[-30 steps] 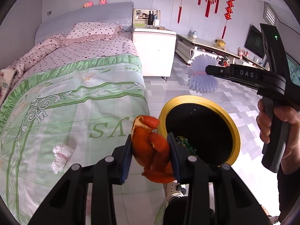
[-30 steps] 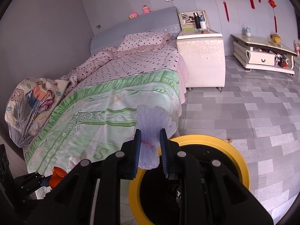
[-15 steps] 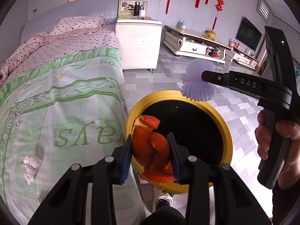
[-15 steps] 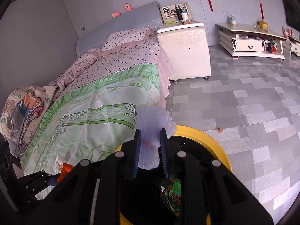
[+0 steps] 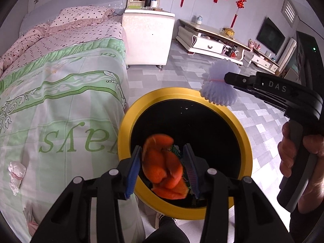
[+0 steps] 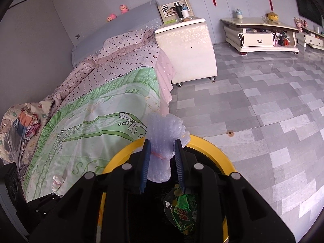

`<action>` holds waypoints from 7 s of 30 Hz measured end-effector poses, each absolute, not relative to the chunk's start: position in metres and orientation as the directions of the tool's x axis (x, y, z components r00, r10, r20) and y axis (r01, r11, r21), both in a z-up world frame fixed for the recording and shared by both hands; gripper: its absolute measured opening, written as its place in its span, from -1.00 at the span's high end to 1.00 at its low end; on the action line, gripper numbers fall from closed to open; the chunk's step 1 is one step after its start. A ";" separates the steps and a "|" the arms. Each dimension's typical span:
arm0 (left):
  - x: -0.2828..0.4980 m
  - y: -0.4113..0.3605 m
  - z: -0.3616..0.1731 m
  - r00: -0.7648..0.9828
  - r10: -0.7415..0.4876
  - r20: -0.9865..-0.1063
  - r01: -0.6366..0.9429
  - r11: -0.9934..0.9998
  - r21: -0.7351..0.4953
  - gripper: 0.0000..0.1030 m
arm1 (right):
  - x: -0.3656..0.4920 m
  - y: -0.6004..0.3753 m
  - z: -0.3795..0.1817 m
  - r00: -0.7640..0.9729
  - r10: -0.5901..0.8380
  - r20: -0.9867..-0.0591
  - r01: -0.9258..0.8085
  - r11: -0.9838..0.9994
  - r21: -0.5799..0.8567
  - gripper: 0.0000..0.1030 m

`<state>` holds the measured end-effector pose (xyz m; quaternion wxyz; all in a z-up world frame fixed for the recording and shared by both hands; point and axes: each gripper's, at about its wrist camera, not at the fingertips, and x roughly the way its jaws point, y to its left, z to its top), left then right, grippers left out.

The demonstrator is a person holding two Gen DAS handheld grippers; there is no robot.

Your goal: Collect trash

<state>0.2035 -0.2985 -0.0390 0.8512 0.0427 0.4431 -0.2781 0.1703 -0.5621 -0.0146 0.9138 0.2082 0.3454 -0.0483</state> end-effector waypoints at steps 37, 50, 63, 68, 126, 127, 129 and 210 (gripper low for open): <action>0.235 -0.091 -0.034 0.600 -0.183 -0.779 0.194 0.978 -0.081 -0.38 | 0.116 -0.403 0.009 0.757 0.306 -0.577 -0.074 0.918 0.389 -0.12; 0.254 -0.015 -0.053 0.596 -0.081 -0.799 0.083 0.996 -0.039 -0.38 | 0.120 -0.292 -0.014 0.636 0.431 -0.640 -0.248 0.900 0.359 -0.13; 0.266 0.002 -0.088 0.552 -0.090 -0.829 0.080 0.995 -0.054 -0.38 | 0.129 -0.203 -0.054 0.506 0.503 -0.701 -0.369 0.861 0.351 -0.13; 0.271 0.002 -0.098 0.539 -0.103 -0.836 0.091 0.994 -0.064 -0.39 | 0.135 -0.177 -0.074 0.467 0.498 -0.731 -0.403 0.855 0.325 -0.13; 0.164 -0.119 0.050 0.714 -0.326 -0.620 0.350 0.933 -0.087 0.86 | 0.102 -0.387 0.023 0.760 0.272 -0.590 -0.109 0.949 0.297 0.40; 0.162 -0.125 0.053 0.716 -0.331 -0.615 0.359 0.930 -0.082 0.86 | 0.102 -0.395 0.026 0.768 0.264 -0.583 -0.099 0.949 0.300 0.40; 0.159 -0.138 0.056 0.717 -0.342 -0.608 0.378 0.923 -0.074 0.86 | 0.101 -0.413 0.031 0.782 0.246 -0.573 -0.078 0.950 0.301 0.40; 0.198 -0.125 0.010 0.664 -0.299 -0.685 0.281 0.949 -0.142 0.42 | 0.164 -0.400 0.011 0.735 0.251 -0.630 -0.032 0.941 0.338 0.28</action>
